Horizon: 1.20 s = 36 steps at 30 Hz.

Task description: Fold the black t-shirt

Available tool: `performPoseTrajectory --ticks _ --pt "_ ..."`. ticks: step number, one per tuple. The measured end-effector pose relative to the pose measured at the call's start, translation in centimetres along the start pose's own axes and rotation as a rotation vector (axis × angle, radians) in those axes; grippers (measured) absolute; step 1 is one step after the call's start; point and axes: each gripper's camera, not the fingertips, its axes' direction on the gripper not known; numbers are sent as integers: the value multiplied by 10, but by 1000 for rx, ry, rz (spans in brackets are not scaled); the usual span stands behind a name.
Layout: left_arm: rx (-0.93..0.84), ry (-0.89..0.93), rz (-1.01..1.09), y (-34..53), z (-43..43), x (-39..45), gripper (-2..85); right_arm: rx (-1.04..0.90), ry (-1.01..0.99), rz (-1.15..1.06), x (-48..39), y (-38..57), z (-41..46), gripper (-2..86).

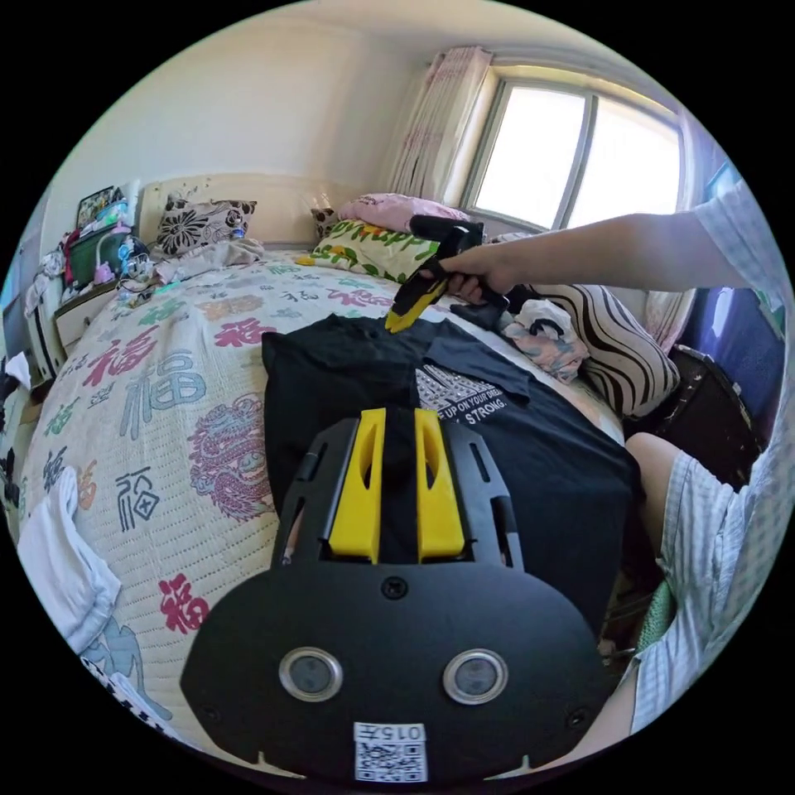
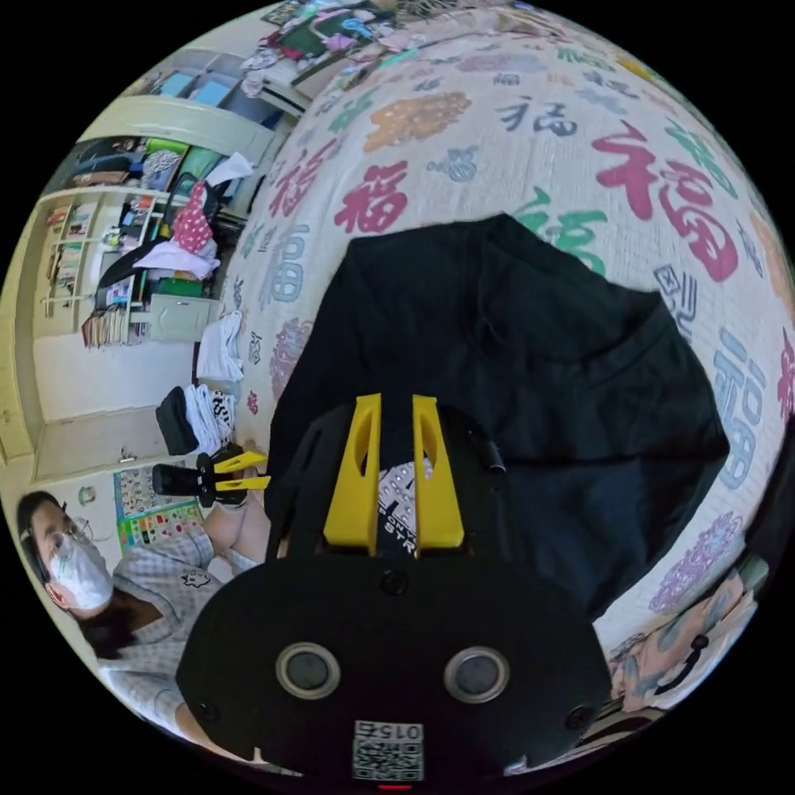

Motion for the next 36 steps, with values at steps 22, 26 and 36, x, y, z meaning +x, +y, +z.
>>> performPoseTrajectory --ticks 22,26,36 --pt "-237 20 -13 -24 87 23 67 25 79 -95 3 87 1 55" --pt "-312 -28 -15 -24 114 33 67 -47 94 -95 12 105 18 19" --pt "-177 -155 -299 -41 84 -21 83 135 -23 -181 5 93 -39 78"
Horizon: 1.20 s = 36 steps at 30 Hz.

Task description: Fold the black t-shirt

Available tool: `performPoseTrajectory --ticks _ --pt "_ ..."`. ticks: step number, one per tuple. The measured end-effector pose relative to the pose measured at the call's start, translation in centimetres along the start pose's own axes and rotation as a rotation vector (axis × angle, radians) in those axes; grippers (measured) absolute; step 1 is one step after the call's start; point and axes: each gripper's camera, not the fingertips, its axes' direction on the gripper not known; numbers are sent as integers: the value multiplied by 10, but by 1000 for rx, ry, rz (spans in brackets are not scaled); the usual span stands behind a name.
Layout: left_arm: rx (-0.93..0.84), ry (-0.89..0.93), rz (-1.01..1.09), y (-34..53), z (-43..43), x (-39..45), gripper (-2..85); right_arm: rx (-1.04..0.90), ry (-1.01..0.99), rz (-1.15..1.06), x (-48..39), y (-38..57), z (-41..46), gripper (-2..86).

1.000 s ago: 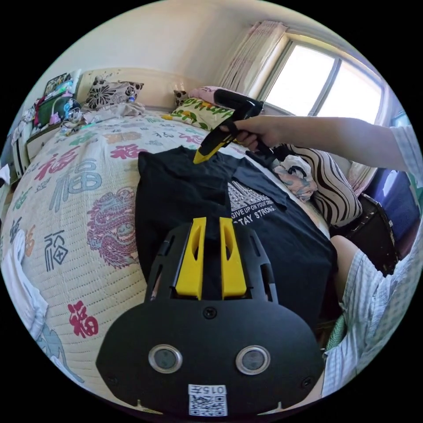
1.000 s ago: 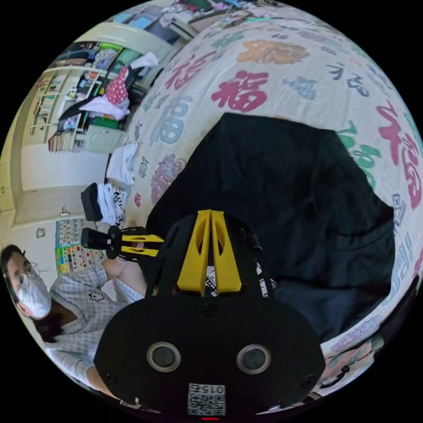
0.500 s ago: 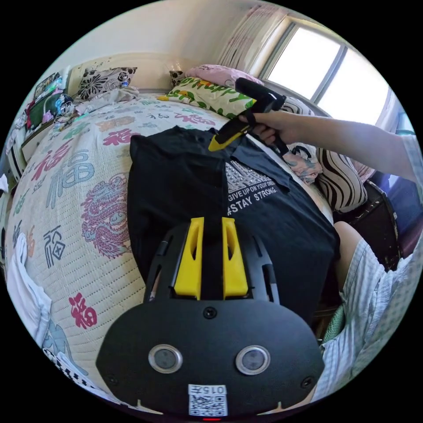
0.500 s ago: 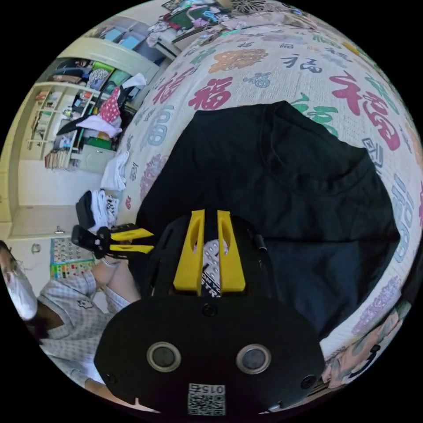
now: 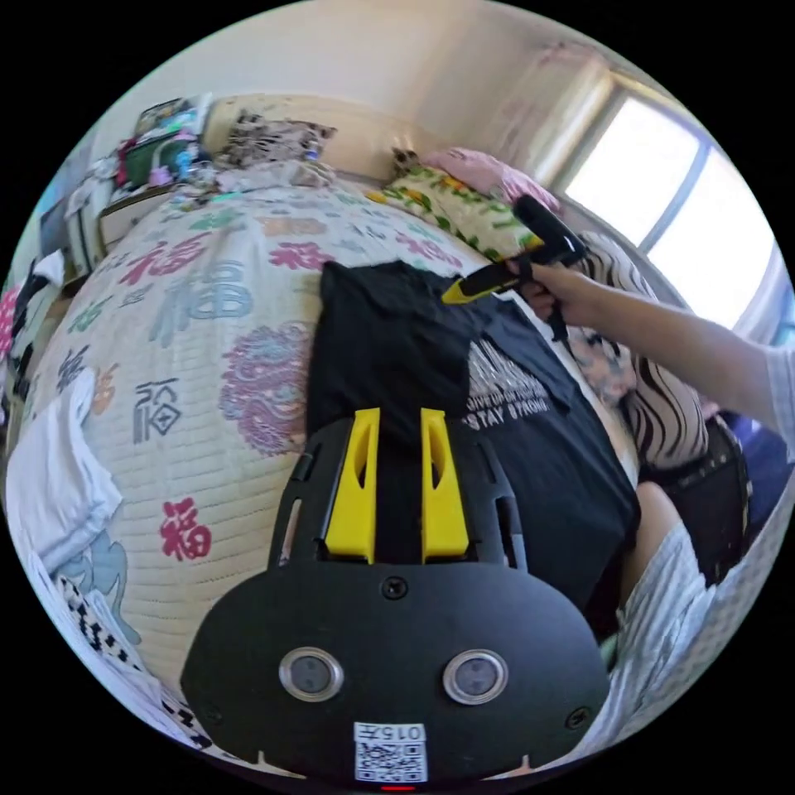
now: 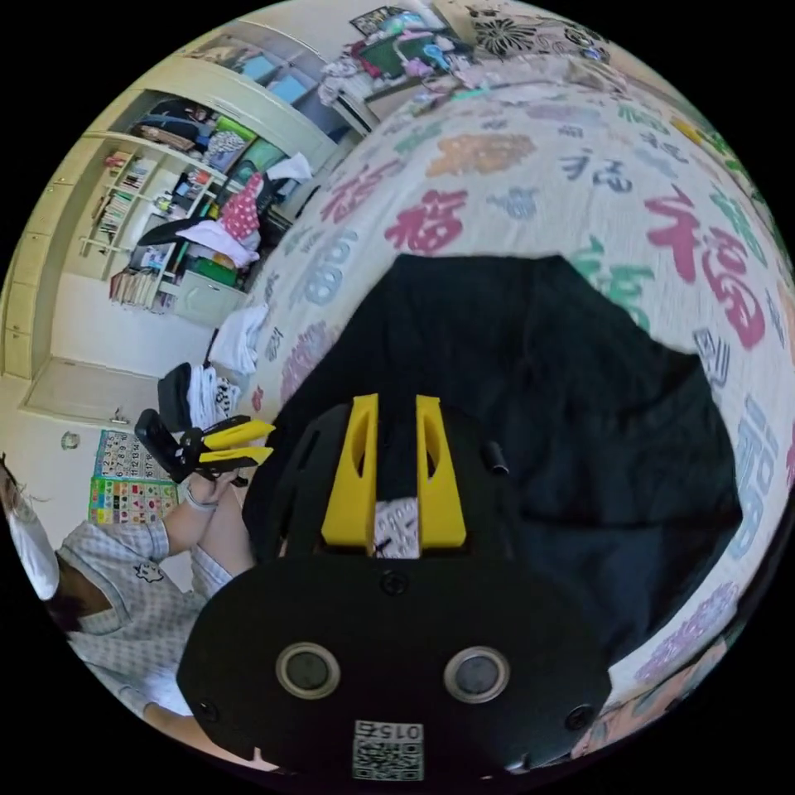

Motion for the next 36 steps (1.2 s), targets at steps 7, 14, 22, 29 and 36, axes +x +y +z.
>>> performPoseTrajectory --ticks 7,14,22,29,36 --pt "-79 -35 -51 -17 51 -7 81 -97 44 1 -4 -59 31 83" --pt "-82 -81 -77 -20 70 -5 25 -140 98 53 4 -53 26 -7" --pt "-48 -149 -73 -33 73 20 52 -21 -21 8 -8 22 -38 -6" --pt "-130 -99 86 -38 107 86 63 -112 153 2 -29 134 -29 -8" --pt "-314 -231 268 -67 135 118 58 237 57 145 -34 233 -106 -4"
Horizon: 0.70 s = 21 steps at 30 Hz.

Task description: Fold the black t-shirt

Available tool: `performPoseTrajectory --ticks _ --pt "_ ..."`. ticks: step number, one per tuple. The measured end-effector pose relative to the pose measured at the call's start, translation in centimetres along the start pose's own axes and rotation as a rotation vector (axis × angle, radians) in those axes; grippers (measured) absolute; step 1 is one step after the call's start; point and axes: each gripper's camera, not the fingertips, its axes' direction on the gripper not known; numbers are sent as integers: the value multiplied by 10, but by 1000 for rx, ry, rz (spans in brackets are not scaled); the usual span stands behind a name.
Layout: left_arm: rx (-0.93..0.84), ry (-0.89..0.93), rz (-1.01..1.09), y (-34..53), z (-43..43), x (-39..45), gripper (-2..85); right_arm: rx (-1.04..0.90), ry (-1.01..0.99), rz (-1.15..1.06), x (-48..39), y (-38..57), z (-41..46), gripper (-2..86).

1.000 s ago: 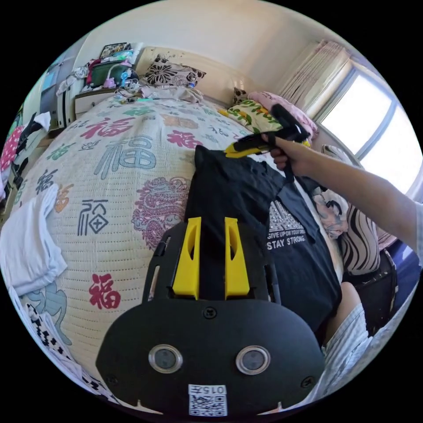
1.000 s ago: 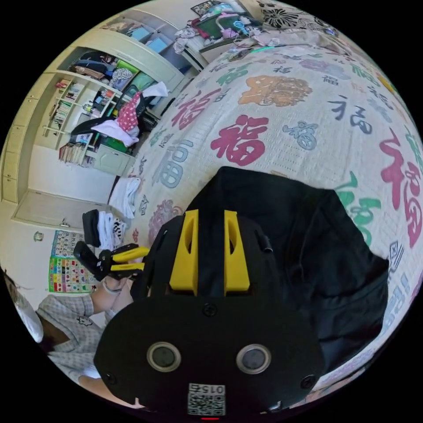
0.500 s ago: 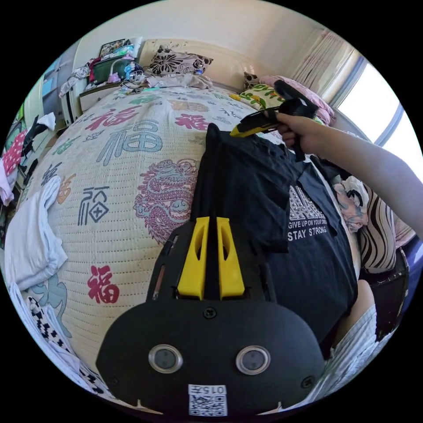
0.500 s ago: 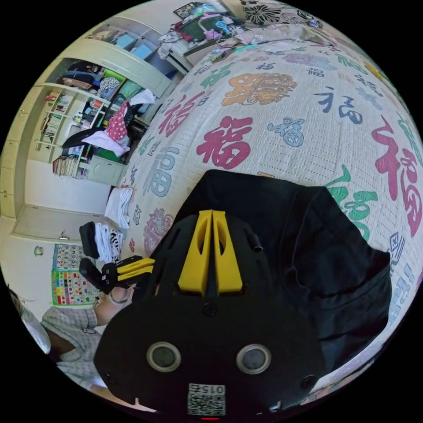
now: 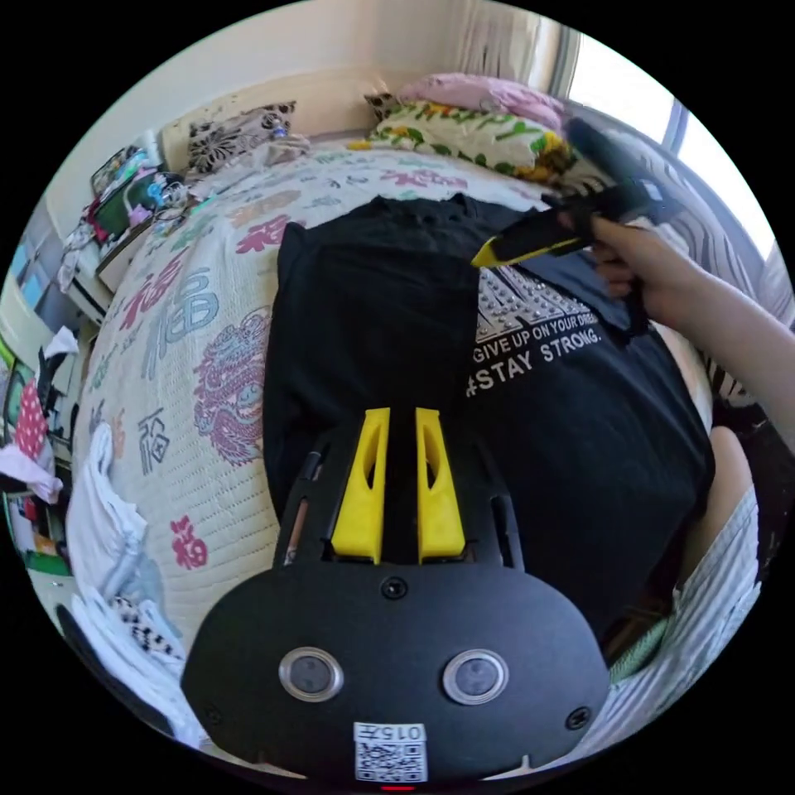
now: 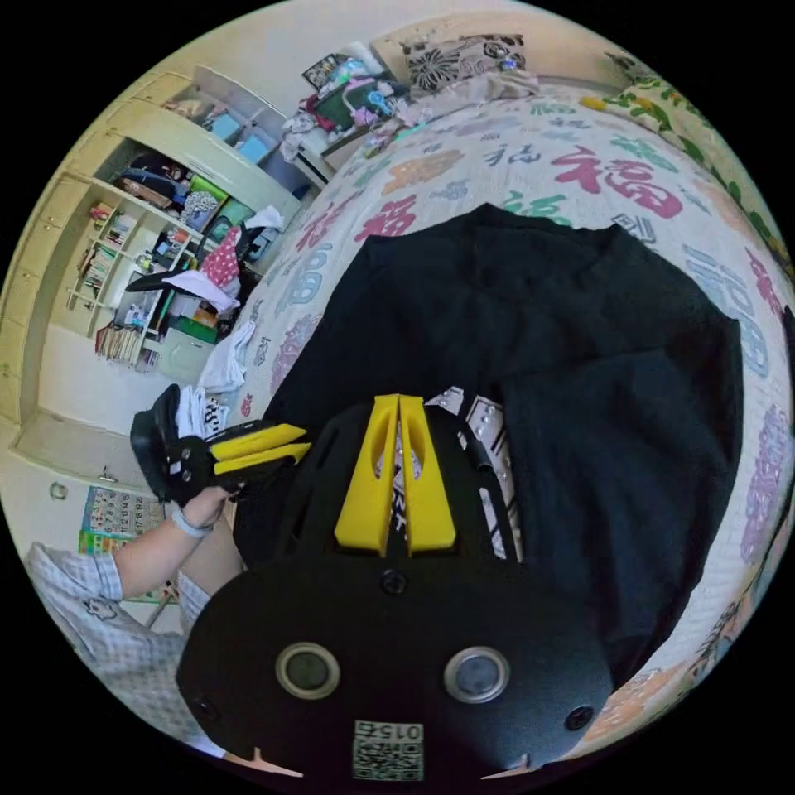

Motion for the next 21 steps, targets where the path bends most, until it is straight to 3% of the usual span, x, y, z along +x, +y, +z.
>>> performPoseTrajectory --ticks 5,7,11,17,21 --pt "162 118 87 -76 -30 25 64 326 148 101 28 123 -114 13" --pt "169 195 112 -133 -24 44 73 366 215 168 49 153 -133 23" --pt "159 218 164 -218 -2 86 83 335 220 302 95 184 -150 55" --pt "16 262 116 -325 73 137 101 269 231 318 120 177 -147 62" --pt "23 274 120 -349 109 157 35 219 242 304 125 178 -145 47"
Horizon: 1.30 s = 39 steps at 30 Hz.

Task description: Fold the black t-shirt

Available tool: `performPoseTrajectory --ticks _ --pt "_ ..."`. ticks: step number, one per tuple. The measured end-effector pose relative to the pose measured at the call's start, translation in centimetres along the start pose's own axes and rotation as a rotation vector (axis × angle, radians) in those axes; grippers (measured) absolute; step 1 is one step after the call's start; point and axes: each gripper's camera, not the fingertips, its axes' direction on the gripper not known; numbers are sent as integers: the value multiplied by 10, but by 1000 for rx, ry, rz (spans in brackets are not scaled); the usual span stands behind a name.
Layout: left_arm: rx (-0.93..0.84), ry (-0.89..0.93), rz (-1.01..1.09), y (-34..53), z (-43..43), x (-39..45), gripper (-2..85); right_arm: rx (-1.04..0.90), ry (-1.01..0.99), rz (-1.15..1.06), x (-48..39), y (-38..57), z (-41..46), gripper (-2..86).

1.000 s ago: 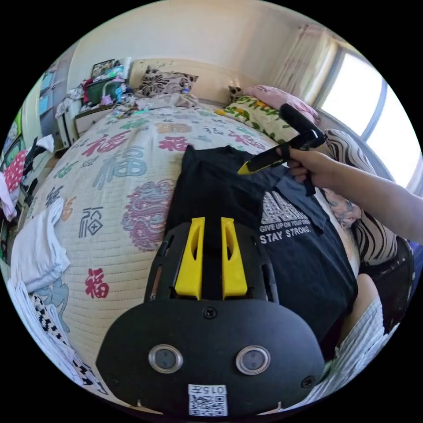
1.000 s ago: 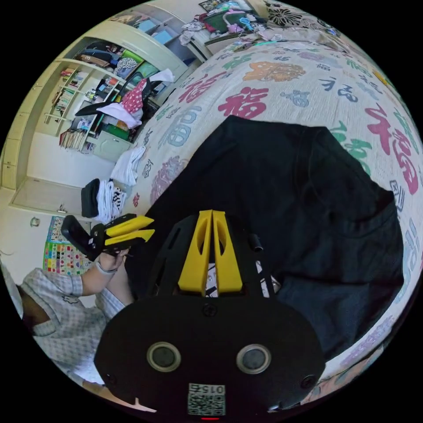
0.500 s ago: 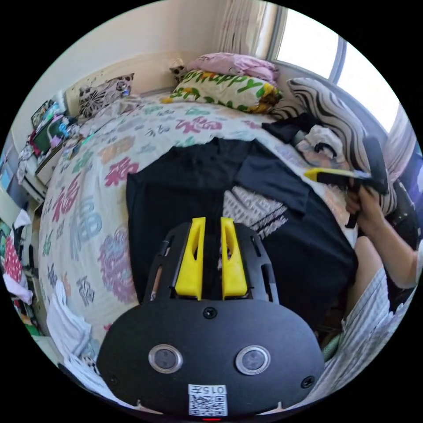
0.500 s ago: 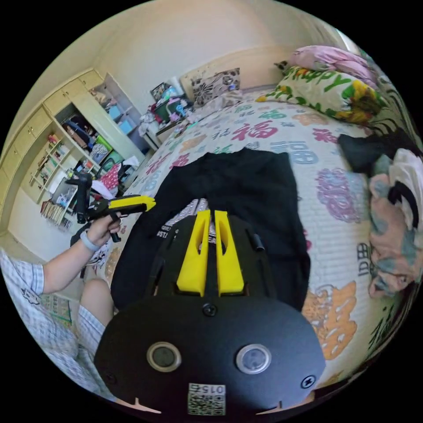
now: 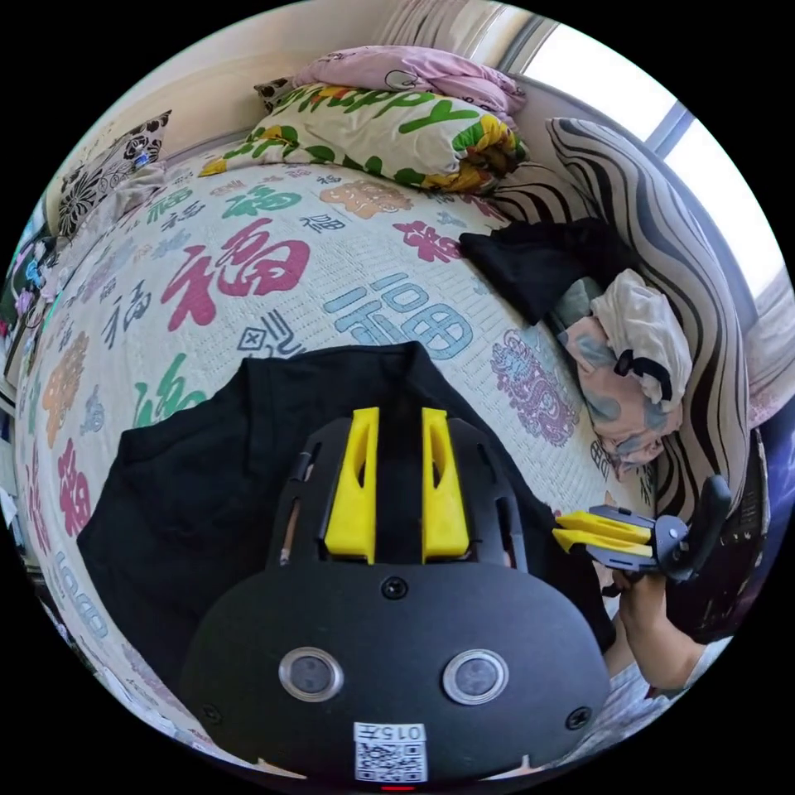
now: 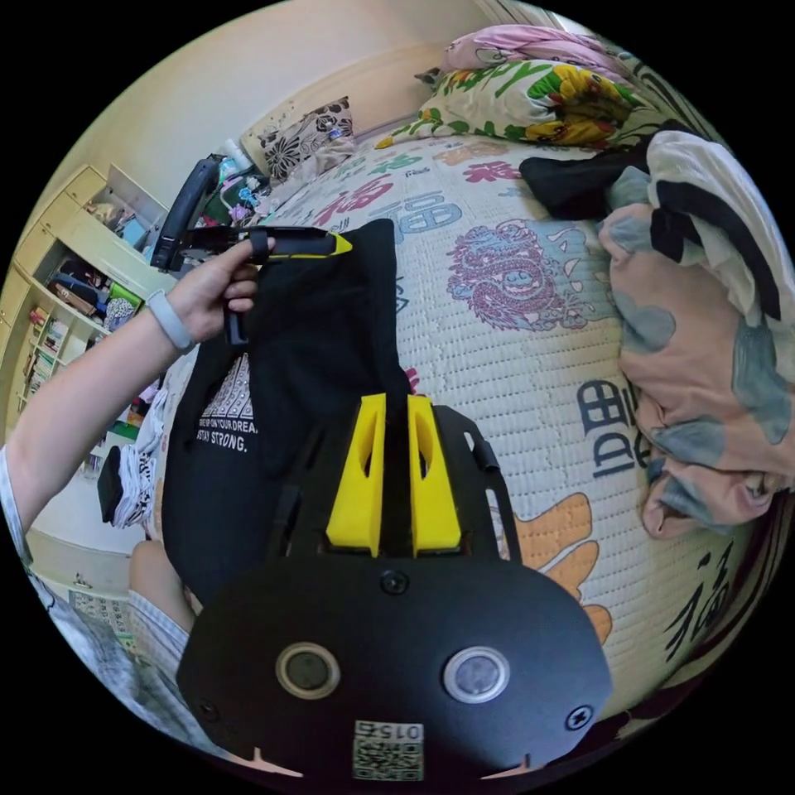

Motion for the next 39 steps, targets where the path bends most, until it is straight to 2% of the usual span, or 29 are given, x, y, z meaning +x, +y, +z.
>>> performPoseTrajectory --ticks 4,9,11,14,17,19,24,31,33,36,39 --pt "5 -51 -42 -11 17 -7 5 16 -6 -38 0 11 -7 19" --pt "36 -62 -7 -15 15 -11 4 8 8 -63 -7 16 -19 26" --pt "125 -61 26 -7 -5 -15 6 10 -44 -73 -4 13 -34 48" --pt "268 72 50 16 -55 -45 39 103 -115 -120 0 -3 -61 66" --pt "302 -17 -3 38 -95 -100 86 136 -135 -188 -4 -41 -69 84" --pt "238 -129 -47 45 -113 -149 121 114 -153 -245 -14 -70 -62 90" --pt "80 -184 -74 42 -118 -215 132 -76 -117 -412 -60 -144 -12 108" --pt "-128 -111 67 28 -87 -238 134 -348 -26 -502 -104 -195 62 130" --pt "-135 -93 91 31 -84 -239 131 -401 -8 -510 -107 -194 73 126" --pt "-125 -74 104 35 -89 -242 113 -395 40 -572 -114 -183 74 93" --pt "-179 -6 118 35 -95 -244 43 -457 30 -621 -118 -173 75 41"
